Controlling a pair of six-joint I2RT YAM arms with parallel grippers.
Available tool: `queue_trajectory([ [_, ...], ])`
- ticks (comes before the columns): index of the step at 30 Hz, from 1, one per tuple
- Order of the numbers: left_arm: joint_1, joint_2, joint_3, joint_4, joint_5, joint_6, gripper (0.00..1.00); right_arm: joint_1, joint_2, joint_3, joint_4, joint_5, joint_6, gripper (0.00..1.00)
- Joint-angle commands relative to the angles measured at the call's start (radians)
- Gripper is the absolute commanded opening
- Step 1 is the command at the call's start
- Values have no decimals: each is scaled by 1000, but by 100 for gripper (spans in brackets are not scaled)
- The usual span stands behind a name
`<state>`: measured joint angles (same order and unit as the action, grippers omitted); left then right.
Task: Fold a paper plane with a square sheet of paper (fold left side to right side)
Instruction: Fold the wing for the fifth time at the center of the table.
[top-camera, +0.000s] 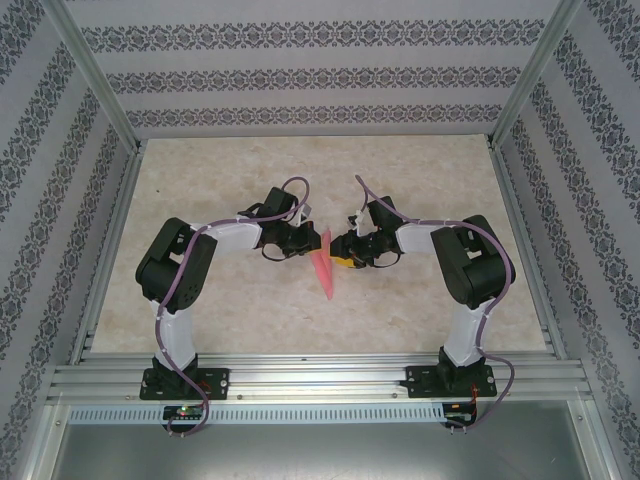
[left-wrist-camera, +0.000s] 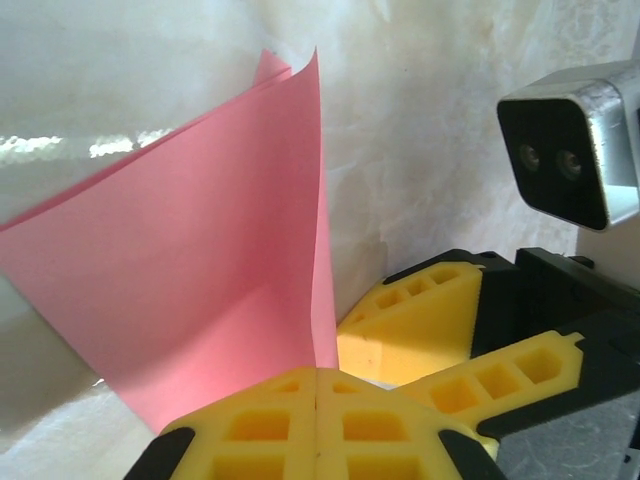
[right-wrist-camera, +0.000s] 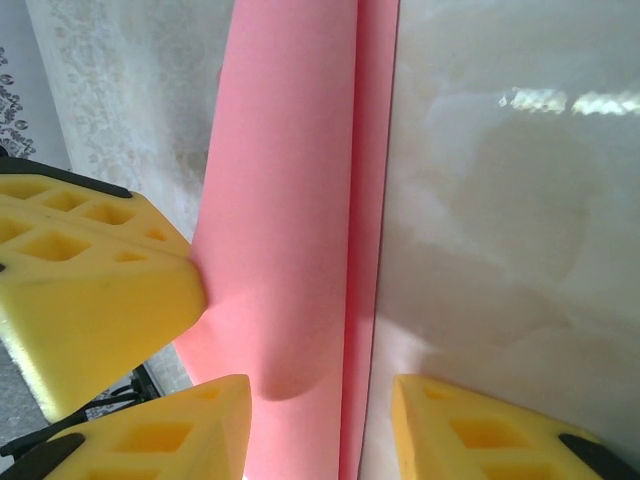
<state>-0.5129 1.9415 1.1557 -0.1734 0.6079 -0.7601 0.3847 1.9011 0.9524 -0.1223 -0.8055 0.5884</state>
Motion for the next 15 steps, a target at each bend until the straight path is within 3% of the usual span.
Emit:
queue_trajectory([
  [1,-8,-12,-12,-34,-35,38,4,20,24,0,-21,20,-25,42],
  [15,-2,23,-19,-11,-55,47,4,21,19,-9,-26,23,-32,43],
])
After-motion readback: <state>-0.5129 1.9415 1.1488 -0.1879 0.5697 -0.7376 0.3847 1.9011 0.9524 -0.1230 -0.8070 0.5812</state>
